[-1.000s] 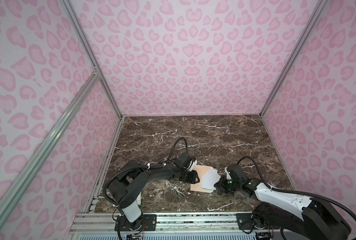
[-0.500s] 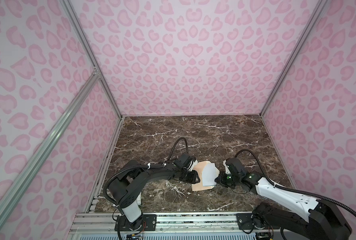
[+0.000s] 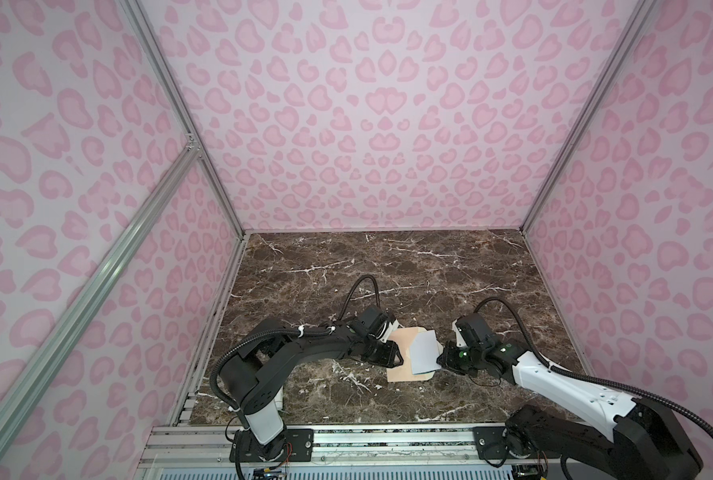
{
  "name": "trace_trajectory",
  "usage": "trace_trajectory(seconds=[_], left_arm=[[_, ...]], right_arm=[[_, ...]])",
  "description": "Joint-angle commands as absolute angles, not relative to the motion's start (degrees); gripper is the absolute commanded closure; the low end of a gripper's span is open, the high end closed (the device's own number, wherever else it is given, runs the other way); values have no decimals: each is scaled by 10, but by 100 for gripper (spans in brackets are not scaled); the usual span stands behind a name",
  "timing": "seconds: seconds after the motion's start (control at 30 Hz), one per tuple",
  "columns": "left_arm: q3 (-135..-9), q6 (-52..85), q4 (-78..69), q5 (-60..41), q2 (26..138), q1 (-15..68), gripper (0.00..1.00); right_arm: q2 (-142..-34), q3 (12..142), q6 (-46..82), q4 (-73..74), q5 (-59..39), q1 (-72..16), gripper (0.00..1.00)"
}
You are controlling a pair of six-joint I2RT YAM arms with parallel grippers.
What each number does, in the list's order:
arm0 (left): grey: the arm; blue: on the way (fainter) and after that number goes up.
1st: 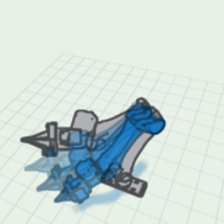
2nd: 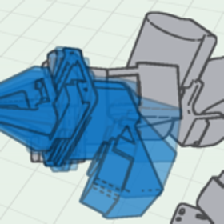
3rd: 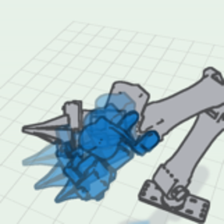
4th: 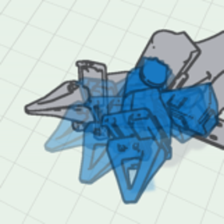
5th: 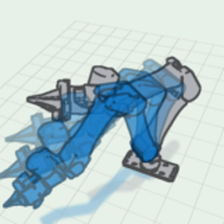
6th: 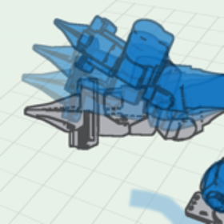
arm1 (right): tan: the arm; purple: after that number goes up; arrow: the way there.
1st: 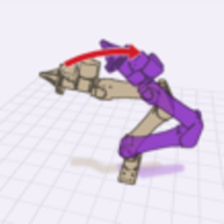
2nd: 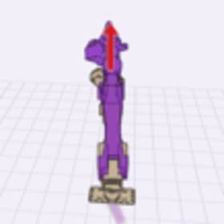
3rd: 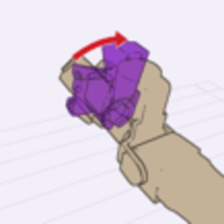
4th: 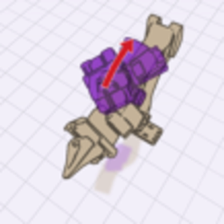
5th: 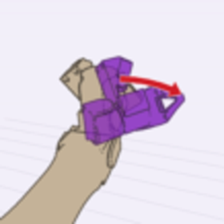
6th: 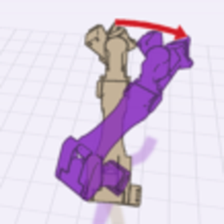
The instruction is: Place the letter into the envelope and seal it
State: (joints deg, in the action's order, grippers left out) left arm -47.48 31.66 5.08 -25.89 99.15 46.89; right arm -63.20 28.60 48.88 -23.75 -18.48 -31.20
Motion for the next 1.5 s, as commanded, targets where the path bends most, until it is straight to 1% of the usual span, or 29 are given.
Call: trace_trajectory(seconds=[0.0,0.07,0.1,0.17,0.23,0.3,0.37,0.67,0.87,1.2,1.33,1.47], left_arm=[[-467,310,165,-185,1003,468,59],[-468,309,166,-185,1003,467,59],[-469,309,166,-185,1003,467,59],[-470,308,166,-185,1003,467,59],[-471,308,166,-185,1002,467,59],[-471,309,166,-185,1002,467,59],[-470,309,165,-185,1002,466,59],[-467,309,164,-185,1001,467,59],[-465,311,159,-186,1005,467,59],[-461,312,158,-186,1002,466,59],[-461,312,158,-187,1002,466,59],[-461,312,157,-187,1003,467,59]], right_arm=[[-632,284,478,-256,-179,-310,82],[-634,283,477,-254,-180,-309,82],[-637,283,477,-252,-182,-309,83],[-640,282,477,-248,-183,-308,84],[-643,281,478,-244,-183,-308,80],[-644,280,479,-245,-180,-308,70],[-646,275,480,-239,-180,-305,67],[-652,241,518,-185,-217,-294,65],[-650,221,546,-146,-243,-293,67],[-652,209,562,-126,-250,-290,70],[-648,209,563,-129,-248,-289,76],[-646,213,560,-137,-243,-288,84]])
